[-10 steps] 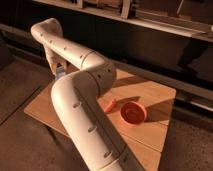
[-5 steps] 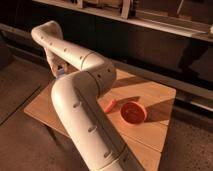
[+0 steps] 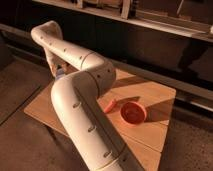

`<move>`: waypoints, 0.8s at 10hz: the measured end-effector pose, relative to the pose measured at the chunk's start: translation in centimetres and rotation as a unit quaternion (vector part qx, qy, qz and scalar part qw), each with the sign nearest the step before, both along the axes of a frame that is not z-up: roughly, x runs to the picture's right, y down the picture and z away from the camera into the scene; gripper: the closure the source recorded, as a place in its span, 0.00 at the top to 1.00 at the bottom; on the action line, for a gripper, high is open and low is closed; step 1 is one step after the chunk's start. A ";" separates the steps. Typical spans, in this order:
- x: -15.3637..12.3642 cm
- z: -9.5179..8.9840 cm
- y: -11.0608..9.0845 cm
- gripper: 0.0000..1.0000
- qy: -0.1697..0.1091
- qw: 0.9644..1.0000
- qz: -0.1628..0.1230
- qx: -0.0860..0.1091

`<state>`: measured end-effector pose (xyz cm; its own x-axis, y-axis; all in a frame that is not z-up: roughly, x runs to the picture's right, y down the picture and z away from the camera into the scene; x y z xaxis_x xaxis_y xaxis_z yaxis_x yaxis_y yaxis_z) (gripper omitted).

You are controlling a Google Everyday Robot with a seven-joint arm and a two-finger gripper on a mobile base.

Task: Place the white sponge in the ceramic cup

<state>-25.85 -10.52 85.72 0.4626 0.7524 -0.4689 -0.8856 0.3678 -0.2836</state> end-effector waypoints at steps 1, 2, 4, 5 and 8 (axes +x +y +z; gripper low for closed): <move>-0.1 0.1 0.0 0.00 -0.001 1.000 0.001 -0.001; -0.1 0.1 0.1 0.00 -0.002 1.000 0.002 -0.001; 0.0 0.2 -0.1 0.00 -0.002 1.000 0.003 0.000; 0.0 0.3 -0.3 0.00 -0.001 1.000 0.003 0.002; 0.1 0.2 -1.1 0.00 -0.001 1.000 0.001 0.010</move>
